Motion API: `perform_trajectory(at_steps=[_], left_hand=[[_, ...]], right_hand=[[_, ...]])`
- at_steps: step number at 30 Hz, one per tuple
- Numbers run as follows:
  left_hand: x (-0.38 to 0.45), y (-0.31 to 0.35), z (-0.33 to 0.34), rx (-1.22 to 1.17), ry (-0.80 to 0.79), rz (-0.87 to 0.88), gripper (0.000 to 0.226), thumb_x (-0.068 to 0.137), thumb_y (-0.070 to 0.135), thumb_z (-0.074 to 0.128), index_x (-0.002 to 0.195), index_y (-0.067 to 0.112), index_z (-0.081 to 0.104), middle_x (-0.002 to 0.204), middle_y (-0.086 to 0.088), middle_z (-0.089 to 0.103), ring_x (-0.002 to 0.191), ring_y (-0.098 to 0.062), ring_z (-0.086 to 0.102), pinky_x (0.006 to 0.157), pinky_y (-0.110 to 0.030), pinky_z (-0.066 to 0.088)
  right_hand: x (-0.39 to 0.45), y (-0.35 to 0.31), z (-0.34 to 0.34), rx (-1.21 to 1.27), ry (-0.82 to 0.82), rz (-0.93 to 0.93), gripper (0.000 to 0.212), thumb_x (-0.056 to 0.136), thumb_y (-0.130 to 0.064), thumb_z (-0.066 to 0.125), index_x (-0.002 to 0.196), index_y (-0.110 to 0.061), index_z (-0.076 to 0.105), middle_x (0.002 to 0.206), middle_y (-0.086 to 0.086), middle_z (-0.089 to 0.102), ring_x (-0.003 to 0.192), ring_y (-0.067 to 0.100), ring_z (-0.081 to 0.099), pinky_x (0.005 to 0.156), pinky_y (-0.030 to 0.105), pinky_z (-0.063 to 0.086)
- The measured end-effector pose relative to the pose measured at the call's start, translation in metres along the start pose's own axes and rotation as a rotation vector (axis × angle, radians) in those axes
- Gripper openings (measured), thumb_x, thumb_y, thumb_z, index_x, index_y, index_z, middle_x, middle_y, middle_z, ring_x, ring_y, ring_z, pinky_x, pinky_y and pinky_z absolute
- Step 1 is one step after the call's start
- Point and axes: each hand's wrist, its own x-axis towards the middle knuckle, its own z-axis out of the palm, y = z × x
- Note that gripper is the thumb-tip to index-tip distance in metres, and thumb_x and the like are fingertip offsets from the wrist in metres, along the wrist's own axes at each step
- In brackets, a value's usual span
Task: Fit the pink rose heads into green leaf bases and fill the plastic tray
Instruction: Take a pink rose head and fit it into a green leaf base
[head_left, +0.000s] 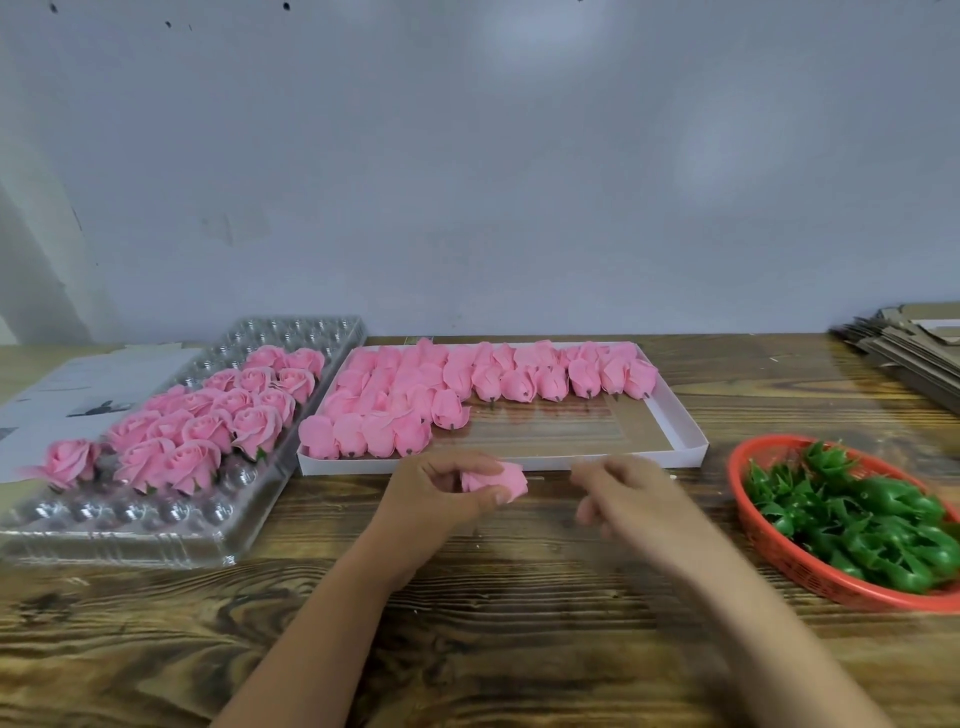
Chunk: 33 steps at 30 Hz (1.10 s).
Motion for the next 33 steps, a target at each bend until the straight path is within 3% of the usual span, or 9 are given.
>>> perform_trajectory(at_steps=[3, 5, 7, 12, 18, 23, 28, 31, 33], left_hand=[[0.000, -0.004, 0.002, -0.023, -0.021, -0.047, 0.026, 0.078, 0.007, 0.085, 0.087, 0.031, 0.083, 0.100, 0.008, 0.078, 0.091, -0.007, 0.073, 0.072, -0.020, 0.057], [-0.002, -0.006, 0.006, -0.029, -0.056, -0.072, 0.027, 0.079, 0.006, 0.084, 0.087, 0.031, 0.083, 0.099, 0.008, 0.078, 0.091, -0.006, 0.073, 0.074, -0.017, 0.055], [-0.003, -0.009, 0.007, -0.019, -0.079, -0.089, 0.028, 0.079, 0.006, 0.084, 0.088, 0.032, 0.083, 0.100, 0.009, 0.078, 0.093, -0.005, 0.073, 0.076, -0.015, 0.055], [-0.001, -0.009, 0.004, -0.023, -0.077, -0.120, 0.024, 0.076, 0.014, 0.086, 0.090, 0.034, 0.083, 0.102, 0.009, 0.078, 0.097, -0.008, 0.072, 0.080, -0.019, 0.055], [-0.002, -0.012, 0.004, -0.001, -0.068, -0.136, 0.023, 0.078, 0.013, 0.087, 0.091, 0.032, 0.083, 0.104, 0.008, 0.078, 0.099, -0.009, 0.072, 0.081, -0.020, 0.055], [-0.001, -0.012, 0.003, 0.003, -0.050, -0.154, 0.022, 0.077, 0.015, 0.087, 0.092, 0.031, 0.083, 0.105, 0.009, 0.077, 0.101, -0.009, 0.071, 0.083, -0.022, 0.056], [-0.001, -0.012, 0.002, -0.036, -0.044, -0.159, 0.022, 0.076, 0.015, 0.088, 0.093, 0.028, 0.083, 0.102, 0.005, 0.078, 0.096, -0.010, 0.073, 0.081, -0.021, 0.055], [0.000, -0.012, 0.003, -0.062, -0.040, -0.160, 0.026, 0.069, 0.024, 0.089, 0.095, 0.025, 0.083, 0.102, 0.002, 0.078, 0.094, -0.011, 0.073, 0.081, -0.024, 0.056], [0.000, -0.011, 0.002, -0.089, -0.046, -0.165, 0.034, 0.064, 0.030, 0.089, 0.097, 0.023, 0.082, 0.104, 0.001, 0.078, 0.095, -0.013, 0.073, 0.081, -0.026, 0.058]], right_hand=[[0.000, -0.004, -0.059, -0.212, 0.266, -0.218, 0.012, 0.087, -0.025, 0.064, 0.076, -0.022, 0.069, 0.062, -0.007, 0.069, 0.061, 0.005, 0.062, 0.061, 0.027, 0.046], [0.009, -0.001, -0.102, -0.404, 0.495, -0.206, 0.006, 0.085, -0.022, 0.064, 0.083, -0.023, 0.070, 0.073, -0.009, 0.068, 0.076, 0.016, 0.065, 0.065, 0.024, 0.044], [0.021, 0.013, -0.139, -0.563, 0.602, -0.081, 0.015, 0.087, -0.024, 0.064, 0.098, -0.016, 0.070, 0.089, 0.005, 0.071, 0.088, 0.029, 0.065, 0.076, 0.035, 0.052], [0.042, 0.045, -0.179, -0.828, 0.451, 0.203, 0.026, 0.086, -0.039, 0.071, 0.081, -0.014, 0.069, 0.075, 0.007, 0.065, 0.073, 0.027, 0.061, 0.066, 0.038, 0.055], [0.053, 0.057, -0.178, -0.824, 0.402, 0.249, 0.038, 0.085, -0.050, 0.070, 0.071, -0.015, 0.072, 0.066, 0.005, 0.063, 0.061, 0.021, 0.056, 0.053, 0.030, 0.042], [0.053, 0.053, -0.177, -0.854, 0.342, 0.260, 0.033, 0.084, -0.042, 0.075, 0.062, -0.016, 0.074, 0.065, 0.006, 0.067, 0.065, 0.022, 0.061, 0.059, 0.031, 0.047], [0.044, 0.036, -0.176, -0.734, 0.565, 0.100, 0.044, 0.095, -0.031, 0.061, 0.059, -0.005, 0.065, 0.052, 0.010, 0.059, 0.052, 0.022, 0.054, 0.049, 0.024, 0.034], [0.034, 0.019, -0.169, -0.565, 0.712, -0.133, 0.040, 0.093, -0.026, 0.062, 0.060, -0.005, 0.059, 0.053, 0.011, 0.056, 0.056, 0.027, 0.052, 0.056, 0.031, 0.035], [0.026, 0.004, -0.156, -0.434, 0.722, -0.238, 0.028, 0.086, -0.035, 0.069, 0.071, -0.013, 0.060, 0.065, 0.002, 0.061, 0.067, 0.023, 0.056, 0.065, 0.035, 0.039]])
